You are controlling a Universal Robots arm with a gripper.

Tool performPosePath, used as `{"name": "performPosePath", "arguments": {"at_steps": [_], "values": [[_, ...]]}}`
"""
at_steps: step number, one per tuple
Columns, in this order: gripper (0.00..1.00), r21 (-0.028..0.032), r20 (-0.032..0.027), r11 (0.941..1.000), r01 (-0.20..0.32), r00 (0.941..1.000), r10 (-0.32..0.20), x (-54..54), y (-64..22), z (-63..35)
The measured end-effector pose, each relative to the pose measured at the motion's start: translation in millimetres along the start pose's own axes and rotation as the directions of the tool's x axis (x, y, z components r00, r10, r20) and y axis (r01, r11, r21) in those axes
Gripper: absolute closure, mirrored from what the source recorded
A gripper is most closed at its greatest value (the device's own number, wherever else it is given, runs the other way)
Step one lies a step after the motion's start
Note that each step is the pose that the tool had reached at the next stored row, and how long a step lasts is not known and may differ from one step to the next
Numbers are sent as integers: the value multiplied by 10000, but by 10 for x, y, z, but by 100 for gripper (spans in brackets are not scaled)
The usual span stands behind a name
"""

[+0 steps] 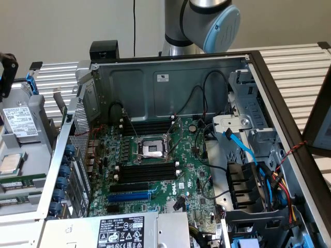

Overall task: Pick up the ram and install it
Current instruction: 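Reach for the ram, then pick up the ram and move it above insertion slot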

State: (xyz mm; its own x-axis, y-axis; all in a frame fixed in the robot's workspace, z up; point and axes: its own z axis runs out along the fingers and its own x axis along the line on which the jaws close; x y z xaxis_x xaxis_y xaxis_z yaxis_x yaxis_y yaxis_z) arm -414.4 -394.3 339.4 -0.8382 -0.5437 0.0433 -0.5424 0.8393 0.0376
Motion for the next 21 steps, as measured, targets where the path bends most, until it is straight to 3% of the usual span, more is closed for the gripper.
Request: {"name": "performPosePath", "arguments": {"at_steps": [5, 10, 15, 21], "values": [[90, 39, -37, 9957, 923, 9957, -923, -1, -1, 26], [90, 73, -76, 9834, 1813, 9834, -1812, -2, -2, 52], [90, 103, -118, 9629, 2698, 9629, -2697, -3, -3, 78], [90, 130, -158, 9277, 3730, 9278, -3728, -5, -4, 136]]}}
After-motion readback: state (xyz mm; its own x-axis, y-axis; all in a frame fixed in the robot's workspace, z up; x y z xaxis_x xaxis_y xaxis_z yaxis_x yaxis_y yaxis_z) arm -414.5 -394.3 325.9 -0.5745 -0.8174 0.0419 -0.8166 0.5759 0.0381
